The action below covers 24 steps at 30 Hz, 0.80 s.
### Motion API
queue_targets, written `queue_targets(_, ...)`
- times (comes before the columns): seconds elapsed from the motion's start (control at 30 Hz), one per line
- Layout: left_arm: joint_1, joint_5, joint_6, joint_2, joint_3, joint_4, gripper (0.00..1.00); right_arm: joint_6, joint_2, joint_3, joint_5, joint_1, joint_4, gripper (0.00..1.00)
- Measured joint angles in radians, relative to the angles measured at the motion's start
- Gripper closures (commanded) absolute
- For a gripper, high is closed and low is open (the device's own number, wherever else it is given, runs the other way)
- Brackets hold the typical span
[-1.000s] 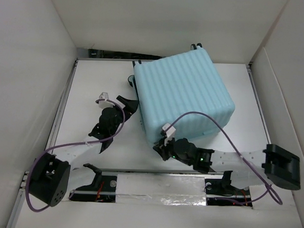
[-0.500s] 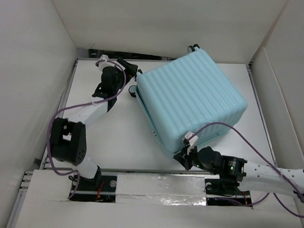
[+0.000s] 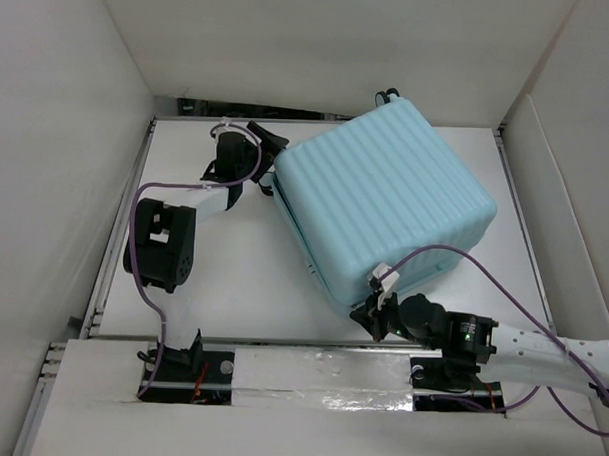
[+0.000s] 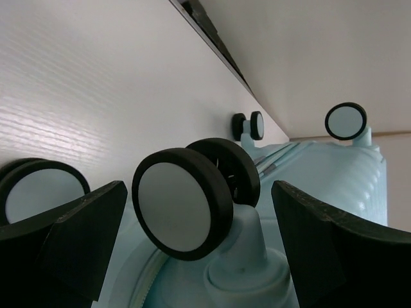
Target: Pack the luggage
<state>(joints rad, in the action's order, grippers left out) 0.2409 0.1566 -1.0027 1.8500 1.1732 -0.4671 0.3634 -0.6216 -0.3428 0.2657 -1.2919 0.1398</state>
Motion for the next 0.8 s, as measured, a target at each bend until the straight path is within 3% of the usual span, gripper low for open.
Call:
queue_targets(0.2, -0.005, 0.048, -0.124, 0.077, 0.000, -0.134, 0.09, 0.007, 0.000, 0.000, 0.000, 0.000, 0.000, 1.00)
queue_targets(0.27, -0.010, 0.056, -0.174, 0.101, -0.005, -0.193, 0.17, 0.012, 0.000, 0.000, 0.002, 0.000, 0.000, 1.00)
queue_targets(0.3, -0.011, 0.057, -0.196, 0.112, -0.013, -0.232, 0.24, 0.015, 0.000, 0.000, 0.003, 0.000, 0.000, 1.00)
queue_targets(0.43, -0.011, 0.042, -0.301, 0.137, -0.056, -0.388, 0.70, 0.031, 0.003, 0.005, 0.013, 0.000, -0.003, 1.00)
queue_targets(0.6, -0.008, 0.009, -0.388, 0.165, -0.113, -0.556, 0.98, 0.040, 0.019, 0.013, 0.020, -0.001, -0.004, 1.00)
queue_targets(0.8, -0.026, 0.012, -0.368, 0.139, -0.152, -0.579, 1.00, 0.023, 0.021, 0.011, 0.000, 0.028, 0.006, 1.00)
